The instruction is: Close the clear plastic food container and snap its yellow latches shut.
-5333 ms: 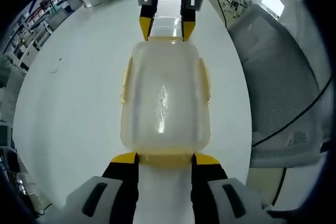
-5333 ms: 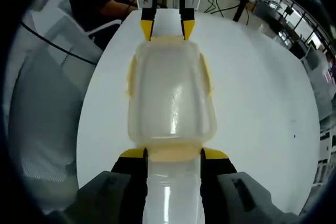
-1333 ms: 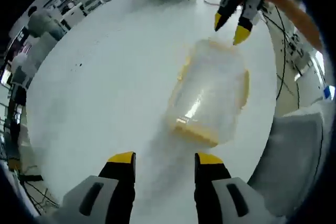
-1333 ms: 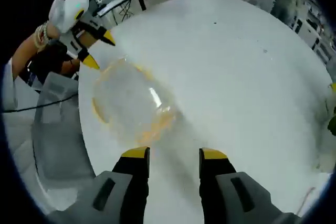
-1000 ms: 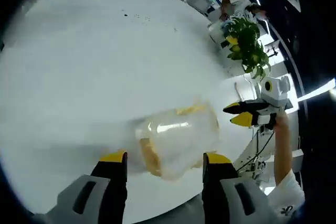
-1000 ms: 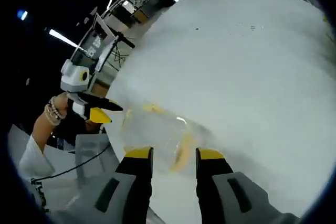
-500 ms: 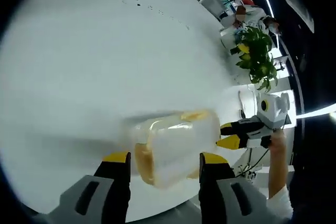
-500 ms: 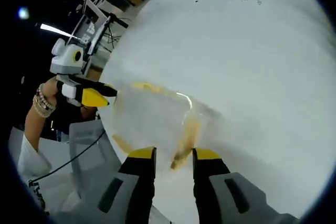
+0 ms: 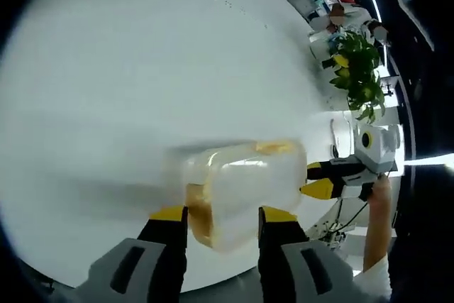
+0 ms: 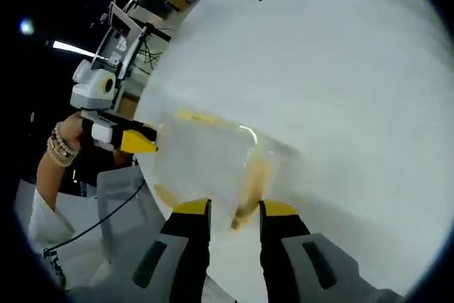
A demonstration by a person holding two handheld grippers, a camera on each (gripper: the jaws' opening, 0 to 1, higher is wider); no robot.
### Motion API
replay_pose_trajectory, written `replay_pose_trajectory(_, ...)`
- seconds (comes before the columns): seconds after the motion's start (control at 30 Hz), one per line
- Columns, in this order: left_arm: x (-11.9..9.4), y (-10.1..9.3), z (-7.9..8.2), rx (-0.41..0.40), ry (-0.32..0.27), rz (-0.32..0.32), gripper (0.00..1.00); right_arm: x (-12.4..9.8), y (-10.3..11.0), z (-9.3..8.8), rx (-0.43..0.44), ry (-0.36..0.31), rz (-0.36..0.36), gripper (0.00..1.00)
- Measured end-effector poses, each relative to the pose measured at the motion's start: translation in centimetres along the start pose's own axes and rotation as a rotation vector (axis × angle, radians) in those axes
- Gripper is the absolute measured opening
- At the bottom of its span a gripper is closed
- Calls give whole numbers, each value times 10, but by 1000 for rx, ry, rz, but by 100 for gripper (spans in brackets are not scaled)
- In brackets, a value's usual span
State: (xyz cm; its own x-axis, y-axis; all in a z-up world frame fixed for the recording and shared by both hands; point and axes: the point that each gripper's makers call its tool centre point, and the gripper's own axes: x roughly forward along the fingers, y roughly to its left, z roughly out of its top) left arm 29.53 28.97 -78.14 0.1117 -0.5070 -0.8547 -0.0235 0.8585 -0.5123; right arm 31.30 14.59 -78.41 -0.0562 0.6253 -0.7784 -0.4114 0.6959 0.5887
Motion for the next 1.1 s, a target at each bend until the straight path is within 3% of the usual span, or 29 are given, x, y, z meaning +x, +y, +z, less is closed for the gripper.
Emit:
replay_pose_trajectory(0.07,0,10,3,49,7,46,23,0,0,0,-5,2,-4,23)
replay_pose_trajectory(0.13,0,8,2,14,5,34,23,1,0,0,-3,1,-4,22)
replay_pose_trajectory(0.5,2,9,3,35,2,31,21,2,0,-2,4,7,0,21)
replay_pose_trajectory(0.57,3,9,3,34,6,23,20,3,0,-2,2,8,0,20)
replay_pose_trajectory(0.6,2,6,2,43,9,-11,18,3,0,-2,2,11,-2,20)
replay_pose_trajectory(0.7,0,9,2,46,11,17,18,3,-1,-2,3,19,-4,20)
replay_pose_trajectory(1.1,0,11,4,52,12,10,18,5,-2,-3,32,17,25,18)
